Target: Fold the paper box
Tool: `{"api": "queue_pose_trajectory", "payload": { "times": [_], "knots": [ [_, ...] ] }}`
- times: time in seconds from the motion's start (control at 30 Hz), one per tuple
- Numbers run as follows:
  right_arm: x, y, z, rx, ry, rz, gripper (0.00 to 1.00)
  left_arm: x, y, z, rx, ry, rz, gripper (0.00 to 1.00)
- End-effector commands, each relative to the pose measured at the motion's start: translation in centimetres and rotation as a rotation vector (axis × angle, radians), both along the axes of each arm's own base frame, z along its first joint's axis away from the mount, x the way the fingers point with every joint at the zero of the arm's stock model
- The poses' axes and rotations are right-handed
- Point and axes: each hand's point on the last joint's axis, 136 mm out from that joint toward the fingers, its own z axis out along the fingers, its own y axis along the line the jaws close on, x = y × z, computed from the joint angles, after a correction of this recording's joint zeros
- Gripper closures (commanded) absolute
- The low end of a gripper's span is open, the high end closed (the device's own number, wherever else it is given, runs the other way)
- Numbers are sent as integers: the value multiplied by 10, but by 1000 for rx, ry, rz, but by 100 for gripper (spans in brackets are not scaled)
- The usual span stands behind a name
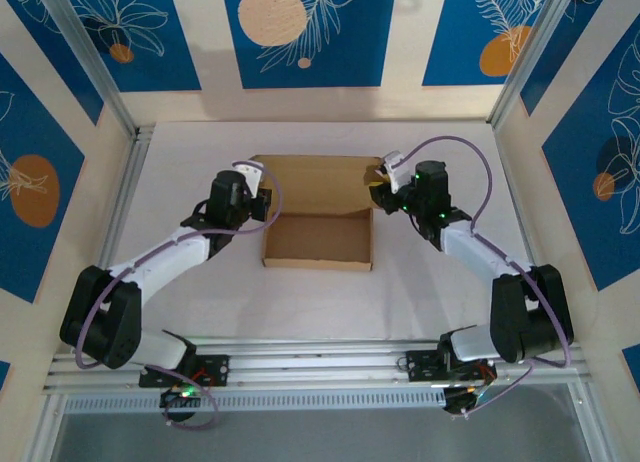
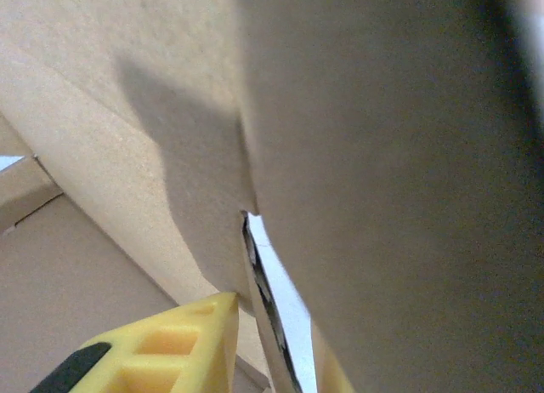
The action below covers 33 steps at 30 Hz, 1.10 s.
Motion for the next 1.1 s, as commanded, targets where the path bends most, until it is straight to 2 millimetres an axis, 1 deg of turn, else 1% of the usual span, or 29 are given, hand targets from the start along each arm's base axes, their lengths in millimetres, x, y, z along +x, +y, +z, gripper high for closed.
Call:
{"api": "queue_pose_trajectory", "payload": {
  "times": [0.0, 0.03, 0.1, 0.23, 0.37, 0.43, 0.5, 0.6, 0.7, 0.77, 0.87, 0.93, 1.03, 1.07],
  "knots": [
    [1, -13, 3, 37, 41, -187, 69, -3, -4, 13, -84, -19, -7, 77],
    [2, -17, 2, 59, 68, -239, 68, -4, -4, 14, -95, -19, -5, 77],
    [3, -17, 3, 115, 112, -286, 68, -5, -4, 14, -119, -18, 2, 78],
    [0, -6, 10, 222, 169, -316, 67, -8, -4, 12, -148, -13, 12, 79],
    [-5, 2, 19, 278, 185, -344, 66, -9, -1, 14, -171, -24, 29, 79],
    [-8, 11, 25, 307, 167, -315, 65, -10, -1, 16, -186, -38, 32, 79],
    [-11, 22, 32, 324, 125, -241, 61, -10, 1, 17, -180, -42, 40, 79],
    [-15, 29, 36, 277, 82, -157, 57, -8, 7, 17, -148, -47, 64, 79],
    [-20, 34, 33, 274, 107, -77, 55, -8, 8, 18, -143, -55, 66, 79],
    [-27, 44, 32, 317, 149, 8, 55, -8, 7, 18, -153, -54, 63, 79],
    [-34, 56, 30, 344, 186, 85, 53, -7, 4, 18, -170, -47, 58, 79],
    [-32, 60, 23, 325, 212, 57, 52, -7, 3, 19, -188, -46, 61, 80],
    [-24, 55, 6, 298, 236, -108, 49, -7, 0, 23, -228, -54, 57, 80],
    [-23, 56, 4, 304, 237, -143, 49, -7, 0, 24, -239, -56, 58, 80]
  ]
}}
